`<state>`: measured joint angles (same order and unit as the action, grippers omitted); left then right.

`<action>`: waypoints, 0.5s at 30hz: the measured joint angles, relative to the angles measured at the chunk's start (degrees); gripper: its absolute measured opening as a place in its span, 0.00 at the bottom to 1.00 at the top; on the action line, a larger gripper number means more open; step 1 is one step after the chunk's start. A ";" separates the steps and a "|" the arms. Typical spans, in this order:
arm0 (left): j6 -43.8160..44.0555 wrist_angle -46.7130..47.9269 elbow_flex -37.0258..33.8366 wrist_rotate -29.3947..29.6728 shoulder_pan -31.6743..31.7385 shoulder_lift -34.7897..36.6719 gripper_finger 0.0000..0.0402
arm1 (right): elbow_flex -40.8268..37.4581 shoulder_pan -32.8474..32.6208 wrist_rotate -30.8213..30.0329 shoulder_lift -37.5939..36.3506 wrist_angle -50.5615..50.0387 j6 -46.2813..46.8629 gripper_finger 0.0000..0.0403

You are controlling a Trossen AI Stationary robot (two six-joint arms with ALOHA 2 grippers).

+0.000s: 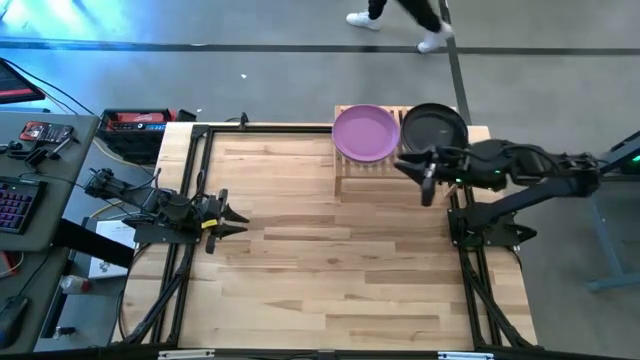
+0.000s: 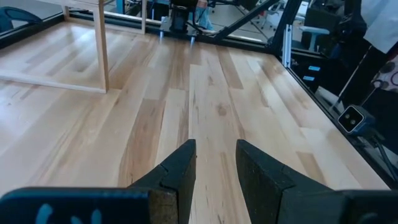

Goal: Place and stack plates onto a shelf
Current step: Return to Home Position

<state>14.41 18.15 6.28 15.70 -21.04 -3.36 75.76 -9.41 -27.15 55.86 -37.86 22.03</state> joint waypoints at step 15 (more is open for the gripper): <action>0.39 0.00 0.02 0.07 0.00 0.00 0.25 | -33.52 0.00 0.19 -31.84 14.47 0.95 0.27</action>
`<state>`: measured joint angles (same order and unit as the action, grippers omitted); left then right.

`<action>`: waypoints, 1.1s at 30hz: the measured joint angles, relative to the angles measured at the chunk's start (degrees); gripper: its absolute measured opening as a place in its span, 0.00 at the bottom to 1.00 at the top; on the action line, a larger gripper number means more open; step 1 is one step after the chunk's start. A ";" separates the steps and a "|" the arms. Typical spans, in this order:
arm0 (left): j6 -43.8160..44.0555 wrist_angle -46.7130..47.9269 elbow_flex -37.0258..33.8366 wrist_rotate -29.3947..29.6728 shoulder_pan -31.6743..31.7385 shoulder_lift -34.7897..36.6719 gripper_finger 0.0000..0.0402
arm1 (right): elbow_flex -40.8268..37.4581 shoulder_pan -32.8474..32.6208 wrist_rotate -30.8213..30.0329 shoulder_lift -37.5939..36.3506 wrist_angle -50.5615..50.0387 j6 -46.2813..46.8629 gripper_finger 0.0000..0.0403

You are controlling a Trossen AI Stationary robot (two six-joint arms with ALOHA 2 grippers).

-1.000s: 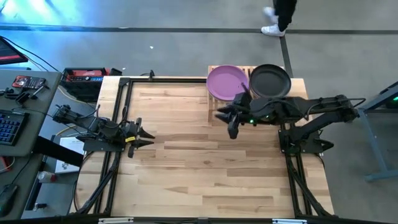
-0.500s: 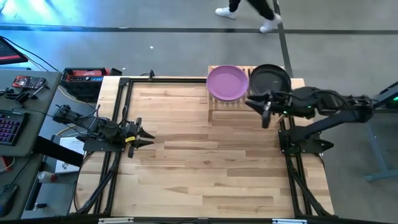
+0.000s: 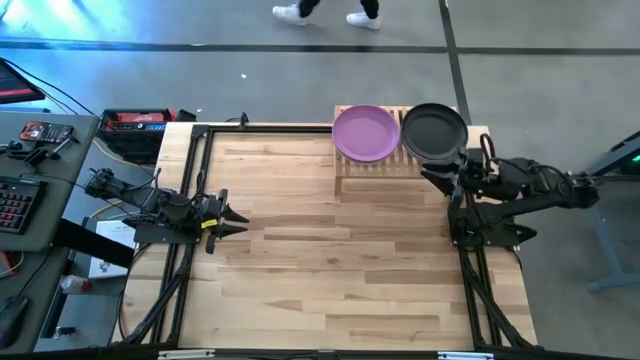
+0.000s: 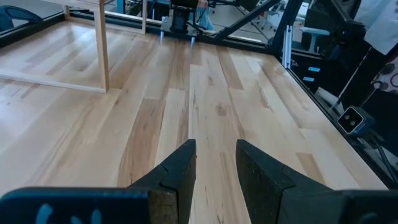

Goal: Place and stack plates onto a shelf
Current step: Return to Home Position

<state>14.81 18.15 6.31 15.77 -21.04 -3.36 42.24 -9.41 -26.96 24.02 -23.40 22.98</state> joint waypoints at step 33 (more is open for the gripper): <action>-5.05 -0.07 0.04 4.42 0.00 0.00 0.25 | -35.65 0.00 21.51 -23.77 16.61 -2.49 0.27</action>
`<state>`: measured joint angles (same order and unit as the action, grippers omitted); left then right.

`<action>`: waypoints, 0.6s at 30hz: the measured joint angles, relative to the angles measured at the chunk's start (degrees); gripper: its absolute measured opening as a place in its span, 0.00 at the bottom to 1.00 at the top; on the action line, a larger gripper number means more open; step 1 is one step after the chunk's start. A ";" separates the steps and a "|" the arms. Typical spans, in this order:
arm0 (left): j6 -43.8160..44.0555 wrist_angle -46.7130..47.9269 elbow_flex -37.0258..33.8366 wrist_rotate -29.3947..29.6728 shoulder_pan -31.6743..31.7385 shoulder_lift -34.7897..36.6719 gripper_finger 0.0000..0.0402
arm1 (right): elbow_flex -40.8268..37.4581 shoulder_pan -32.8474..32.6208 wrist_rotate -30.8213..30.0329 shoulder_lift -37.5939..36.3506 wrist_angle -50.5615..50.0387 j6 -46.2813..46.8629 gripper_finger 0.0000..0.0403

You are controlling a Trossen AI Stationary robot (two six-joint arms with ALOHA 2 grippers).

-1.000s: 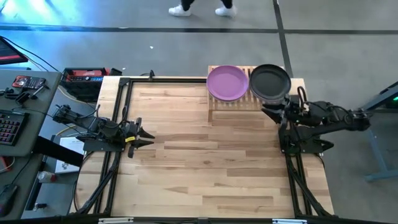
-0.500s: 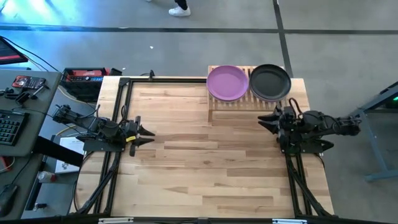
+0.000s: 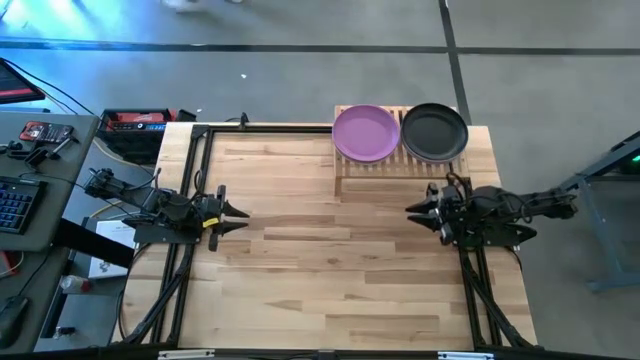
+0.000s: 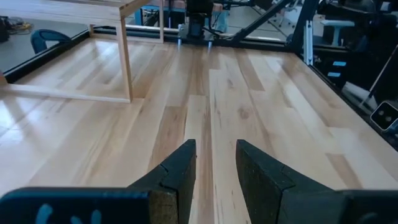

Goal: Place and stack plates onto a shelf
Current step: Return to Home Position

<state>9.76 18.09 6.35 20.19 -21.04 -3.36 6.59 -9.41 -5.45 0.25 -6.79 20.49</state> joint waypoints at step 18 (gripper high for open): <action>-9.37 0.04 0.00 -0.01 -0.02 -0.02 0.25 | -3.04 0.00 0.15 0.09 -0.22 -1.05 0.27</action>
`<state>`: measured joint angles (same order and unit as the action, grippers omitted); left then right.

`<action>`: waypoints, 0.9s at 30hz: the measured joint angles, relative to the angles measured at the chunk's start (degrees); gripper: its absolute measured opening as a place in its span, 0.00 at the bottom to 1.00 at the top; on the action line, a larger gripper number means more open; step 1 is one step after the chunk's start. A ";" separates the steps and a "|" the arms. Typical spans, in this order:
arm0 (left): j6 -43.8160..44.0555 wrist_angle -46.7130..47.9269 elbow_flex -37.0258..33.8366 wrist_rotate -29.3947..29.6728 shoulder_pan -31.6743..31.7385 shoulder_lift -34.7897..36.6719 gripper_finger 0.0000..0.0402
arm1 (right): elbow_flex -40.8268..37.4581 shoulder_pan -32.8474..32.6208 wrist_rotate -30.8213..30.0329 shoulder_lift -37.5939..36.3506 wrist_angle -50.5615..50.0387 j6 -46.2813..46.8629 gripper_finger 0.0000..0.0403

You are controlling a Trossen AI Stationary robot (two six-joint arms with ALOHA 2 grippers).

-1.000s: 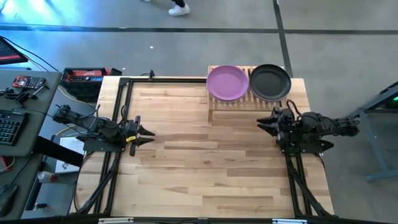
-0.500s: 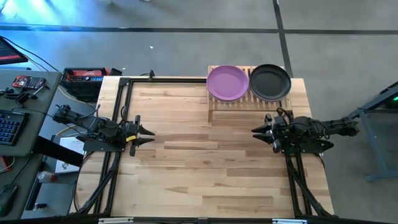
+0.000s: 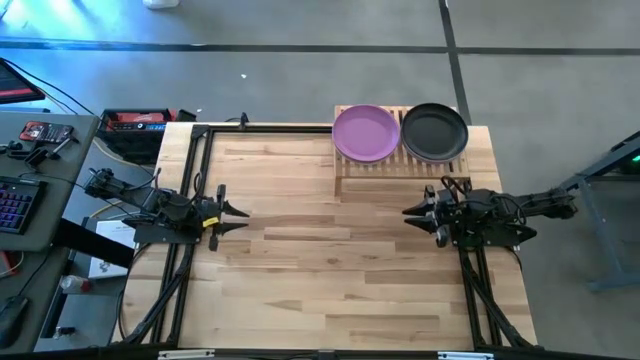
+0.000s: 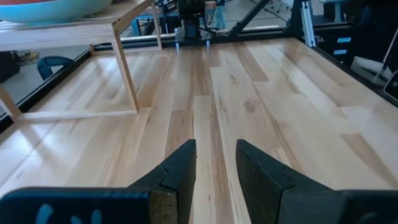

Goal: Place and stack plates onto a shelf
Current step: Return to Home Position

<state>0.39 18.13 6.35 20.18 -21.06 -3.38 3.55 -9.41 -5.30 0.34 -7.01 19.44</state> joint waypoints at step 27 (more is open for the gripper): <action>0.41 0.00 0.00 -0.02 0.02 0.00 0.25 | 0.00 0.00 -0.46 0.00 -0.11 4.70 0.27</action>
<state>0.80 18.13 6.35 20.16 -21.04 -3.38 3.55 -9.41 -5.76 0.34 -7.11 24.14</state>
